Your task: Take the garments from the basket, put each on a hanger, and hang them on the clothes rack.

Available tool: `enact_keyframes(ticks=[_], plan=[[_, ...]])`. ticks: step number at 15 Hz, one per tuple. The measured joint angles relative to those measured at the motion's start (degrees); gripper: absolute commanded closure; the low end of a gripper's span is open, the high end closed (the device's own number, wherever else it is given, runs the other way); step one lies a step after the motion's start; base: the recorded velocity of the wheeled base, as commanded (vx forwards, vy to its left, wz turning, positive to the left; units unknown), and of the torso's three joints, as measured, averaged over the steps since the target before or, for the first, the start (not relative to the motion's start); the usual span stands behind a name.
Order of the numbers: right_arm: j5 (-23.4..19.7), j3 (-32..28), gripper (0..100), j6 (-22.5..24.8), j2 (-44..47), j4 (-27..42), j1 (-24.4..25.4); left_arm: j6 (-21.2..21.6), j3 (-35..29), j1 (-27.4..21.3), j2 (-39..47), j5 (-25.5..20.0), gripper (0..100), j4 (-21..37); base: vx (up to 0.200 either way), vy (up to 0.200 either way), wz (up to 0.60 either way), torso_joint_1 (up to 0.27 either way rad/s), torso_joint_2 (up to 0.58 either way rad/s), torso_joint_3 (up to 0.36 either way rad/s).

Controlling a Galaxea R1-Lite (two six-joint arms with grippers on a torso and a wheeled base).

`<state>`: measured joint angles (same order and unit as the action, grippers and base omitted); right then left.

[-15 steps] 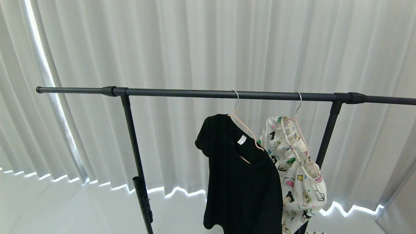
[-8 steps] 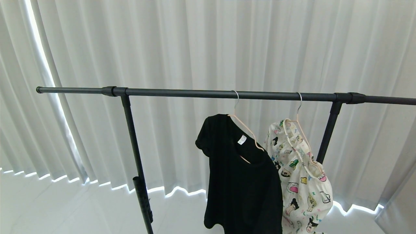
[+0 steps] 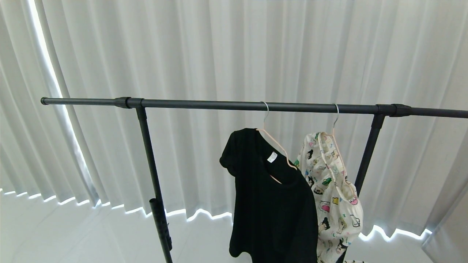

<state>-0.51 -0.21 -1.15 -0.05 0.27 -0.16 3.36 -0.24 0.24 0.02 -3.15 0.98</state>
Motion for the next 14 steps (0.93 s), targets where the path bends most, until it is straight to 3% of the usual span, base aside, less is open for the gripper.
enact_keyframes(ticks=[14], plan=[[0.0,0.0,0,1.2,0.0,0.0,0.0,0.0,0.0,0.0,0.0,0.0,0,0.0,0.0,0.0,0.0,0.0,0.0,0.0]])
